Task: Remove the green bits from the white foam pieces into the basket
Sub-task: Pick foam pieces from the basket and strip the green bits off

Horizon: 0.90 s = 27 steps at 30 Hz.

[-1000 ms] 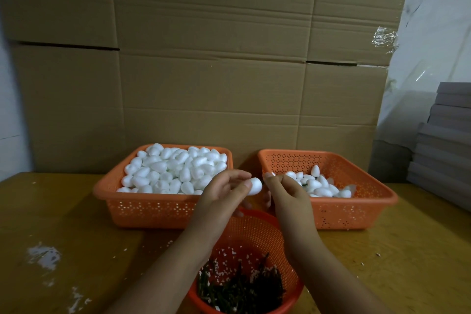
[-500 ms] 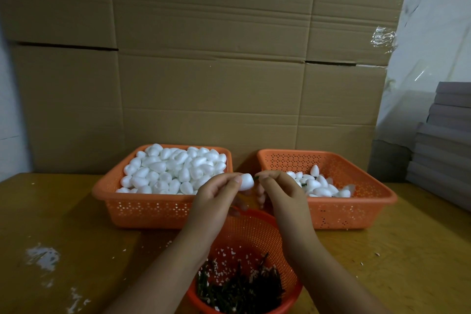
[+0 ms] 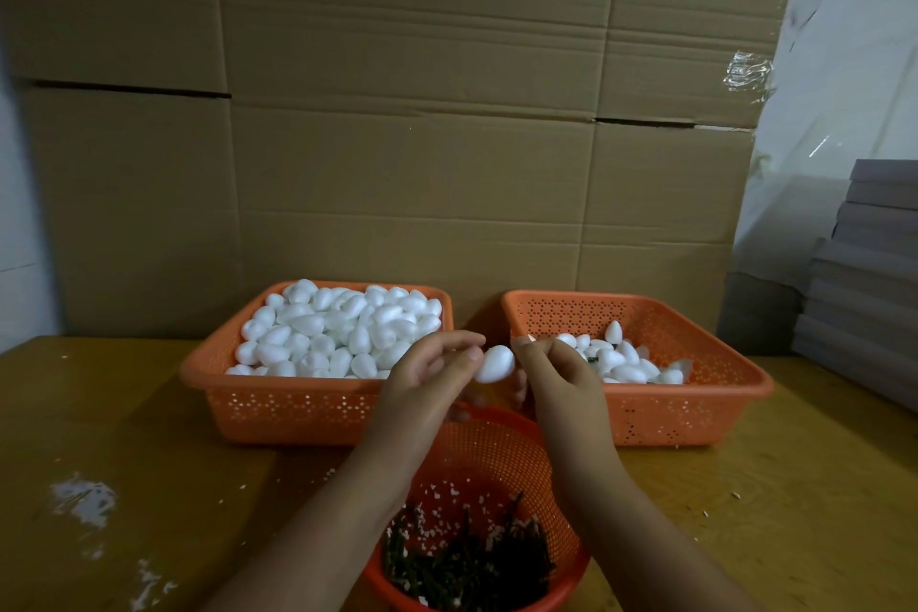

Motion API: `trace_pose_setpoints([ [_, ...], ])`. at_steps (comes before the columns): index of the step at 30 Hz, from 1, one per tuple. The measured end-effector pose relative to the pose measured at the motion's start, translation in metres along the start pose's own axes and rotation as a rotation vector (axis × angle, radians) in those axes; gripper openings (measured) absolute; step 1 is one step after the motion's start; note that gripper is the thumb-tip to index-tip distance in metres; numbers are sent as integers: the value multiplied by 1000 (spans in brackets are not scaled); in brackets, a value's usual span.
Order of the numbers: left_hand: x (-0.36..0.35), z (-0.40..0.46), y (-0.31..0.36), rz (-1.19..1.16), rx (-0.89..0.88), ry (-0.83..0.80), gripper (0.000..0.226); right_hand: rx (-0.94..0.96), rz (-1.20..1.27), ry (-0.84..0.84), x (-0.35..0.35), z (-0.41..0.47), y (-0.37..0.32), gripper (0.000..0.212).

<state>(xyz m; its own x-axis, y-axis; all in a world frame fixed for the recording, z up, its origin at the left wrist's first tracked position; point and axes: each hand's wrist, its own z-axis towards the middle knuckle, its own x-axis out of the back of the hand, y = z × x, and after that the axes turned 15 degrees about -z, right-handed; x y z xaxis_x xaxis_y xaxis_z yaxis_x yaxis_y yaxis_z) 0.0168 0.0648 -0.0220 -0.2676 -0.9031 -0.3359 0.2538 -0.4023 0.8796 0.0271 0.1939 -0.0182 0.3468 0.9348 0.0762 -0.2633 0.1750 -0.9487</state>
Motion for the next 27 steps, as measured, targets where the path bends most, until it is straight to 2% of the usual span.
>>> trace_pose_setpoints([
  [11,0,-2,-1,108,26,-122,20,-14,-43,-5,1,-1,0,30],
  [17,-1,0,-1,73,12,-82,14,-7,-13,-25,1,-2,-3,28],
  [21,0,0,-1,22,17,-34,16,-2,28,-42,1,-3,-6,12],
  [27,0,1,1,-4,23,-7,21,51,-4,-70,-1,-4,-6,12],
])
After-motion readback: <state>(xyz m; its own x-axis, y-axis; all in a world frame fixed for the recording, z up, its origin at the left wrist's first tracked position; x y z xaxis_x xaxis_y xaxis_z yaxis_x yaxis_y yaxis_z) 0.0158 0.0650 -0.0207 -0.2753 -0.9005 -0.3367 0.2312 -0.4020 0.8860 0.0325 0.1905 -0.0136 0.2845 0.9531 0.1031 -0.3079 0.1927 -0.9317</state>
